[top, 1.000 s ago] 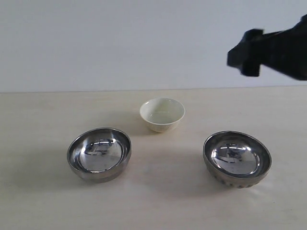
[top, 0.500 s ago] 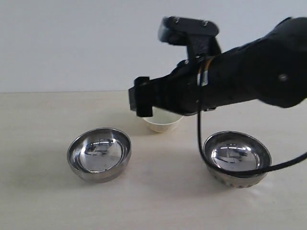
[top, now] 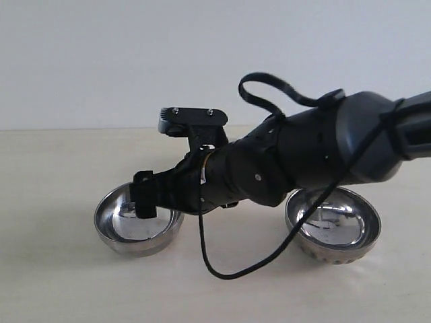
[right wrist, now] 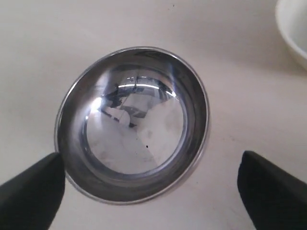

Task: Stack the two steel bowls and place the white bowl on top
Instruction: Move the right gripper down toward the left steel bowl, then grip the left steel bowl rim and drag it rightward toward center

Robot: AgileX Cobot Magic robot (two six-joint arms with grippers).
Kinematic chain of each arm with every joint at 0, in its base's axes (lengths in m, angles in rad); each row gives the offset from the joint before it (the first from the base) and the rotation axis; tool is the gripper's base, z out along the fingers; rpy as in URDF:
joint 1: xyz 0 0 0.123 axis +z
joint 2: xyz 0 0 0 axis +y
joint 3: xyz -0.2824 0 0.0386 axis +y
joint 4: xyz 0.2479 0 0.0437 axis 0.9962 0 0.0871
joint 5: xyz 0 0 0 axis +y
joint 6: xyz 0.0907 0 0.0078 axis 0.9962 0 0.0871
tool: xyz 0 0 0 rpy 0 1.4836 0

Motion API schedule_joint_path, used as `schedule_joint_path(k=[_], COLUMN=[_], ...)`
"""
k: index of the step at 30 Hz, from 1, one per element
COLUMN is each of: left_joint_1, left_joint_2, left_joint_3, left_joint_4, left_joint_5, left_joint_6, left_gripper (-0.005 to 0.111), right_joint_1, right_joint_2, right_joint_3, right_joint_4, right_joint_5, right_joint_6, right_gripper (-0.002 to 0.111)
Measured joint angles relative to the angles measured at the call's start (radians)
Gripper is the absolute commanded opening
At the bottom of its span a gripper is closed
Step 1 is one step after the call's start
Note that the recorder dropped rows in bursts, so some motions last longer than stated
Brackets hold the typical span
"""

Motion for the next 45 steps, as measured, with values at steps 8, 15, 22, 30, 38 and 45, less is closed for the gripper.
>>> schedule_joint_path(k=[8,15,22,30,38,45], left_joint_1=[0.0,0.0,0.0,0.0,0.0,0.0], left_joint_2=[0.0,0.0,0.0,0.0,0.0,0.0], left_joint_3=[0.0,0.0,0.0,0.0,0.0,0.0], left_joint_4=[0.0,0.0,0.0,0.0,0.0,0.0], left_joint_5=[0.0,0.0,0.0,0.0,0.0,0.0], left_joint_6=[0.0,0.0,0.0,0.0,0.0,0.0], left_gripper=[0.004,0.004,0.004,0.004,0.004,0.004], right_joint_1=[0.014,0.014,0.014,0.014,0.014,0.014], right_joint_2=[0.113,0.172,0.203,0.227,0.258,0.258], right_joint_3=[-0.034,-0.042,-0.042,-0.042,-0.042,-0.042], right_joint_4=[0.003,0.003,0.003,0.003,0.005,0.005], right_joint_5=[-0.112,-0.128,-0.173,-0.208,-0.228,-0.242], right_joint_6=[0.023,0.025,0.025,0.029,0.031,0.031], right_gripper=[0.088,0.088,0.088,0.059,0.0,0.0])
